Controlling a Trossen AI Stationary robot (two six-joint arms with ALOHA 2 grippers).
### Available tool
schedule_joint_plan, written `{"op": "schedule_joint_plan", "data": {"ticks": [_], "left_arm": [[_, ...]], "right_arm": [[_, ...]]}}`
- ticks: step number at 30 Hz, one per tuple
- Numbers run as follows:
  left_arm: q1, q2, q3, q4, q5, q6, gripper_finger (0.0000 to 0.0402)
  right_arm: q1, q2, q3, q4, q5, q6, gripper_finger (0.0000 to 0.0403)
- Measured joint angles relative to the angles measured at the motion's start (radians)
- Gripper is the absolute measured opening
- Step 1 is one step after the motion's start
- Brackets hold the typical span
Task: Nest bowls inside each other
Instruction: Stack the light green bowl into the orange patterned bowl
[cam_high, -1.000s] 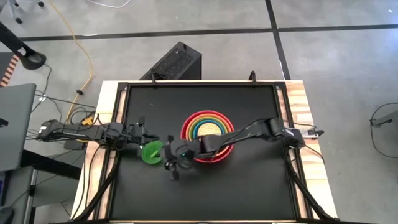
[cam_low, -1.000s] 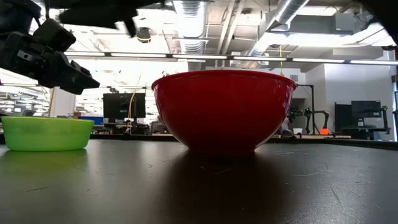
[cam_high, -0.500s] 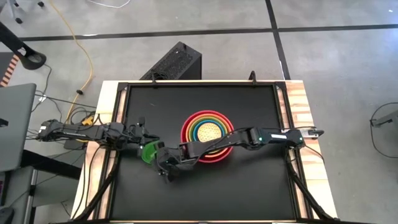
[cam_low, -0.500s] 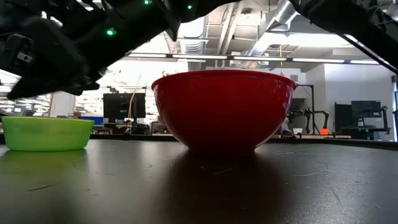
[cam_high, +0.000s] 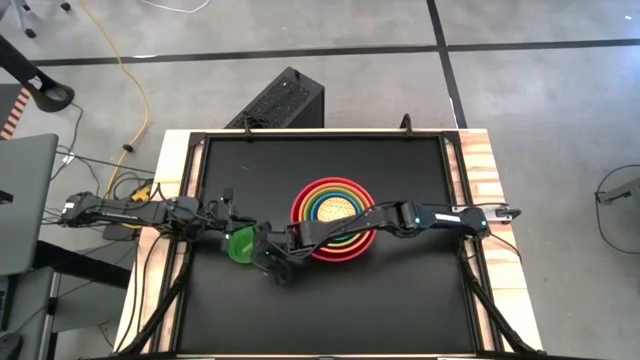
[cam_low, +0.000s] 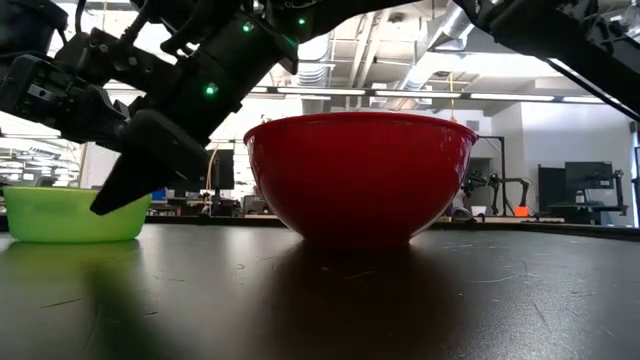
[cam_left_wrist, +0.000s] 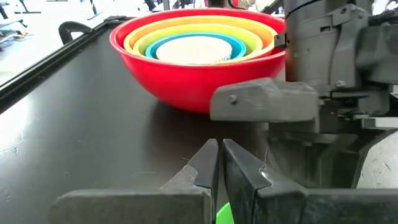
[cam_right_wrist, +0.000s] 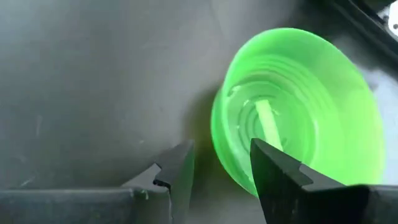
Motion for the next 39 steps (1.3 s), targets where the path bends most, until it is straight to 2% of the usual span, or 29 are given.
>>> {"op": "schedule_joint_plan", "data": {"ticks": [4,7,13,15,18,23,33,36,39], "left_arm": [[0.000,0.000,0.000,0.000,0.000,0.000,0.0013],[0.000,0.000,0.000,0.000,0.000,0.000,0.0013],[0.000,0.000,0.000,0.000,0.000,0.000,0.0013],[0.000,0.000,0.000,0.000,0.000,0.000,0.0013],[0.000,0.000,0.000,0.000,0.000,0.000,0.0013],[0.000,0.000,0.000,0.000,0.000,0.000,0.0013],[0.000,0.000,0.001,0.000,0.000,0.000,0.0013],[0.000,0.000,0.001,0.000,0.001,0.000,0.0013],[0.000,0.000,0.001,0.000,0.000,0.000,0.0013]], "right_arm": [[0.000,0.003,0.000,-0.013,0.003,-0.053,0.0165],[-0.003,0.004,0.000,-0.012,0.004,-0.087,0.0140],[-0.005,0.004,0.000,0.055,0.027,-0.227,0.0032],[-0.005,0.004,0.000,0.071,0.014,-0.251,0.0011],[-0.013,0.001,0.000,0.070,-0.108,-0.245,0.0012],[-0.033,-0.051,0.000,-0.005,-0.318,-0.132,0.0004],[-0.086,-0.316,0.000,-0.361,-0.594,-0.009,0.0001],[-0.091,-0.403,0.001,-0.487,-0.601,0.066,0.0001],[-0.087,-0.477,0.001,-0.600,-0.541,0.111,0.0001]]}}
